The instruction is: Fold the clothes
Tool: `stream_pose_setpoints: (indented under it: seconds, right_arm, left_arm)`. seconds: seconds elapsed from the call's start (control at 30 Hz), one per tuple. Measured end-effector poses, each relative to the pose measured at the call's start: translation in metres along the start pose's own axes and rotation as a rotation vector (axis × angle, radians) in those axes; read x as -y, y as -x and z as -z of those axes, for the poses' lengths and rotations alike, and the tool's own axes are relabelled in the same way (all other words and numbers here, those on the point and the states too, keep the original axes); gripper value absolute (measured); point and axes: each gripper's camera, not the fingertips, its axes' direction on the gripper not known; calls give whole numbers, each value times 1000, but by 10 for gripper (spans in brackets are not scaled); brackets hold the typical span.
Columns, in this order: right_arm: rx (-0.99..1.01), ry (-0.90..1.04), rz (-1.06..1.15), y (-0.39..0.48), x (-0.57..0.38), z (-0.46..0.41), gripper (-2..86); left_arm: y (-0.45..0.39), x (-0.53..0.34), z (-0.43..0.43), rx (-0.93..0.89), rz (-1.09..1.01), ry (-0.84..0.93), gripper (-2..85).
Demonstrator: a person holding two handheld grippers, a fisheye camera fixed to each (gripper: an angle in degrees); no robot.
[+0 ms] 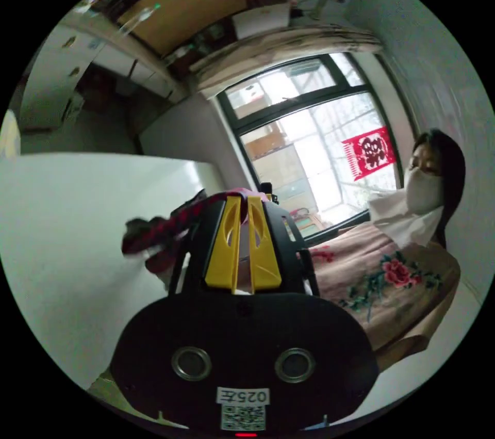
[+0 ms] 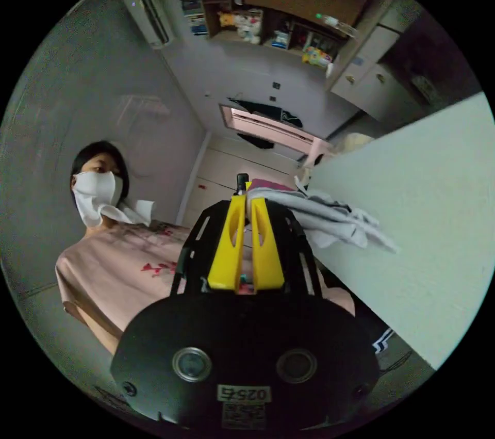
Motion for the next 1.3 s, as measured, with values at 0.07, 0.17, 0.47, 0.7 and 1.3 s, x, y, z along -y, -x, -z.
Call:
stream_pose_setpoints:
  seconds: [0.07,0.17,0.47,0.7,1.3]
  right_arm:
    - [-4,-10,97,52,8,1,-5]
    - [-113,-2,136,84,19,1,-5]
    - [-66,-54,60,28,77,21,-6]
    - [-377,87,55,22,59,13,-5]
    - [-133,33,-427,-79,-68,9,-5]
  left_arm:
    - [-49,7,22,-5,-63,-22,-14]
    - [-66,15,33,59,-51,15,-15]
    - [-17,49,37,40,-59,-55,-16]
    - [5,10,20,172,-35,46,-15]
    - [37,-118,30,79,282,102,-14]
